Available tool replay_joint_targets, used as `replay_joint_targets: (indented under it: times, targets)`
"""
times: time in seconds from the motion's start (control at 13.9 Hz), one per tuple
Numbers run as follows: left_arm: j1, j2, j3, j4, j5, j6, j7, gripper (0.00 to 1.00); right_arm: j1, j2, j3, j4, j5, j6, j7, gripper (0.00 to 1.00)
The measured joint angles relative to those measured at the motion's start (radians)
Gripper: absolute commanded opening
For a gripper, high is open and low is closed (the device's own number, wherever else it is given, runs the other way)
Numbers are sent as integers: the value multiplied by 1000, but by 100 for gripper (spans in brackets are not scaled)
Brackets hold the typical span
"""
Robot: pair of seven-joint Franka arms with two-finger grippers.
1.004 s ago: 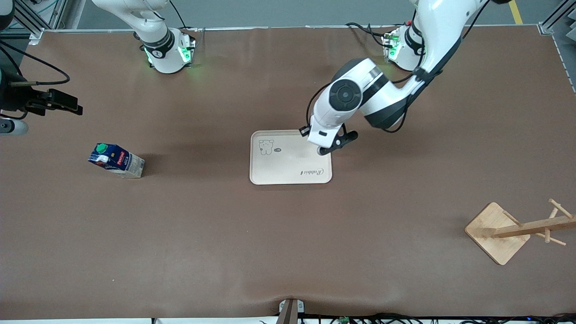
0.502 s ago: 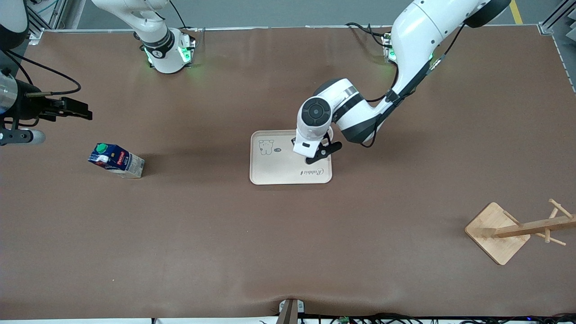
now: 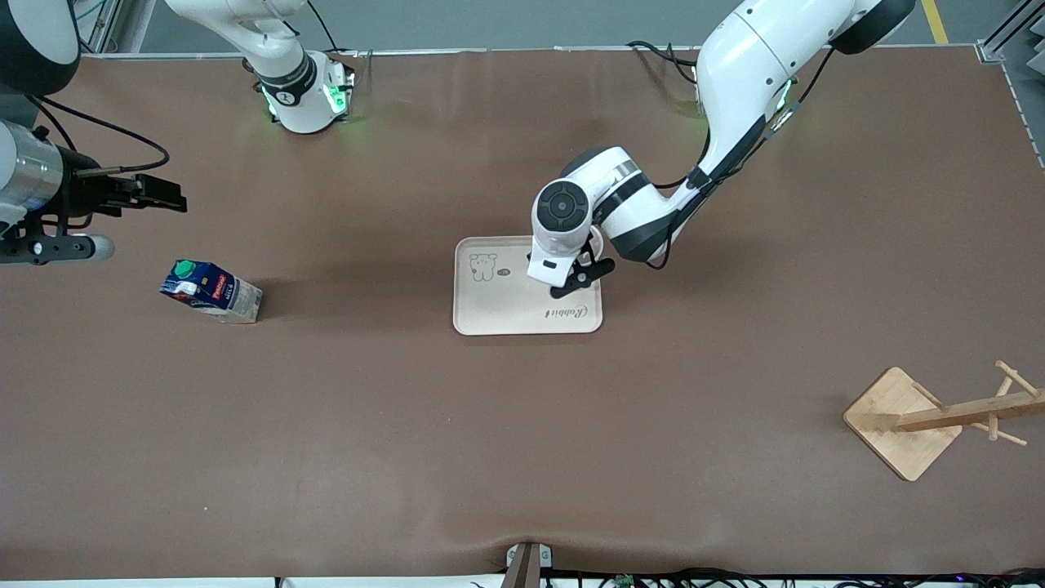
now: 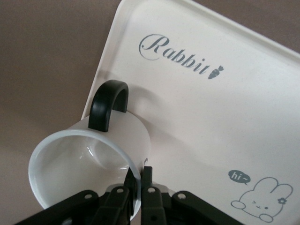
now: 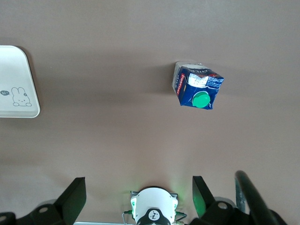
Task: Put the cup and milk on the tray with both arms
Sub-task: 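Carry the mug over the tray and lower it with the left gripper, then release the mug while the right gripper grasps the milk carton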
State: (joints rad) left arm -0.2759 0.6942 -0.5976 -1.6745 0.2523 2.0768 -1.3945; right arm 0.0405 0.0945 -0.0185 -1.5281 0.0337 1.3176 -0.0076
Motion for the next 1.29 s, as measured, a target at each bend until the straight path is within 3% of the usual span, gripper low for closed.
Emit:
replay_joint_targets:
  times: [0.36, 0.57, 0.72, 0.93, 1.29]
  targets:
    - [5, 10, 6, 43, 10, 1, 0, 100, 22, 2, 1, -16, 1, 2, 62, 100]
    - [18, 0, 8, 119, 17, -1, 0, 100, 34, 11, -1, -63, -7, 70, 84, 100]
    - [38, -38, 8, 169, 22, -33, 10, 100, 24, 41, -8, -93, -59, 128, 84, 100]
    - [104, -127, 9, 234, 23, -161, 131, 100, -6, 99, -15, -143, -134, 266, 84, 100]
    - [300, -267, 9, 264, 23, -315, 420, 100, -64, 118, -17, -254, -140, 397, 75, 100]
